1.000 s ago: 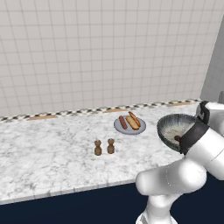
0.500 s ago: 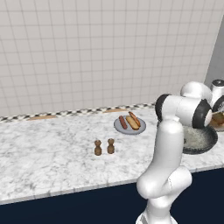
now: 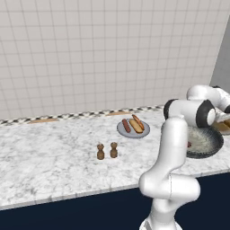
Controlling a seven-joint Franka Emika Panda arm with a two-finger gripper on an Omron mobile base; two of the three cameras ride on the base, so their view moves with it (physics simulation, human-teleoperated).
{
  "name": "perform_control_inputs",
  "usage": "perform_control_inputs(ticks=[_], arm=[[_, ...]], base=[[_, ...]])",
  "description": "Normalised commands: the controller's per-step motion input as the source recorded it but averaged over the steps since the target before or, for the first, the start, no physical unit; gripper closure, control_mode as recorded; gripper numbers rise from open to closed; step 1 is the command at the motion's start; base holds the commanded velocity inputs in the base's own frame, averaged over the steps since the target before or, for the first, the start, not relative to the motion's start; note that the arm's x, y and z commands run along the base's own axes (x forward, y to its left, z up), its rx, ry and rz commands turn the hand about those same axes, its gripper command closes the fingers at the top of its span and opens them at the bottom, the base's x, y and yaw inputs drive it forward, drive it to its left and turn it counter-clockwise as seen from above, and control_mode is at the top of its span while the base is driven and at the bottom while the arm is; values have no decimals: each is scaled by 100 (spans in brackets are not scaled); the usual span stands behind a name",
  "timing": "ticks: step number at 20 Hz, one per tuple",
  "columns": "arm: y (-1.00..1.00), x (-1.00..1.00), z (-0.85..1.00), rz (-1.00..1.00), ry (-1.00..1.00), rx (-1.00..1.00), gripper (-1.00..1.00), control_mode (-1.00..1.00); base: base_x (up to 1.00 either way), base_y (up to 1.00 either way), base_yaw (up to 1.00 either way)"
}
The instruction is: Place one bun and one sausage from the bowl on each plate.
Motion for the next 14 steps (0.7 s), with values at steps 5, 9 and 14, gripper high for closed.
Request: perform_control_inputs(ticks=[5,9,14], arm=[[77,13,-7,0,10,-3,100,-100],[39,41,-14,0,9,-1,100,-100],[-33,45,-28,3,1,5,100,-100]], base=[[0,0,0],[0,0,0],[0,0,0]])
